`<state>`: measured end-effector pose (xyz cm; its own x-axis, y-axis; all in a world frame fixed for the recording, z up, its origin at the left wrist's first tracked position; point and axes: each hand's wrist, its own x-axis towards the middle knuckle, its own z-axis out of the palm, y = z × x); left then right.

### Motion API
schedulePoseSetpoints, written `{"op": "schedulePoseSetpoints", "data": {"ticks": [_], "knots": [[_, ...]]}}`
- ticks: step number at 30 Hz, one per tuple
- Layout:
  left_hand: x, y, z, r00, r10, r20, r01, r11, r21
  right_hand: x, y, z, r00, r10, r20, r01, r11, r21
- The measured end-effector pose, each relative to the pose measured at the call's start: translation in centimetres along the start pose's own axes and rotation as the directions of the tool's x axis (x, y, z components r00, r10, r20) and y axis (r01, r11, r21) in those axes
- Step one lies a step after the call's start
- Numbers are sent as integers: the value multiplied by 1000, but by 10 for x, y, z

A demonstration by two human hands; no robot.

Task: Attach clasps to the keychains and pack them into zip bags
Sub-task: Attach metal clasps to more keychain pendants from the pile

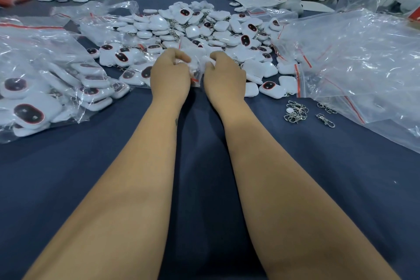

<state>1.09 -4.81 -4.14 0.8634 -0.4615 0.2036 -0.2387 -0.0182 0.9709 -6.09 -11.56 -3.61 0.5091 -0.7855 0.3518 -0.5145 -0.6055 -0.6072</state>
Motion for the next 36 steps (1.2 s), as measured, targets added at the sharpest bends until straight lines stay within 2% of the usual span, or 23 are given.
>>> {"op": "schedulePoseSetpoints", "data": {"ticks": [5,8,11,14,17,20,24,29,36], "knots": [[5,-5,-3,993,11,-118,11,983,185,1,-1,0,998,57,-28,-47,965,257],[5,-4,-5,988,41,-149,-12,981,192,0,-4,1,997,20,-68,8,924,383],[3,-2,-3,995,56,-81,-45,990,137,-3,-9,1,997,3,-75,39,834,551],[2,-2,-1,998,52,22,-54,988,142,-5,-12,-3,1000,27,-7,-14,721,693],[3,-3,1,997,28,69,-39,986,159,-4,-11,-3,996,50,77,-92,559,824],[4,-4,1,998,9,67,-19,990,140,0,-9,0,988,77,133,-154,505,849],[7,-3,-1,999,-29,17,28,999,28,4,-4,5,981,109,157,-191,552,811],[4,3,1,998,-65,24,68,986,-152,5,-2,9,973,58,224,-211,617,758],[3,2,2,997,-59,58,65,992,-107,5,-3,6,966,100,238,-250,596,763]]}}
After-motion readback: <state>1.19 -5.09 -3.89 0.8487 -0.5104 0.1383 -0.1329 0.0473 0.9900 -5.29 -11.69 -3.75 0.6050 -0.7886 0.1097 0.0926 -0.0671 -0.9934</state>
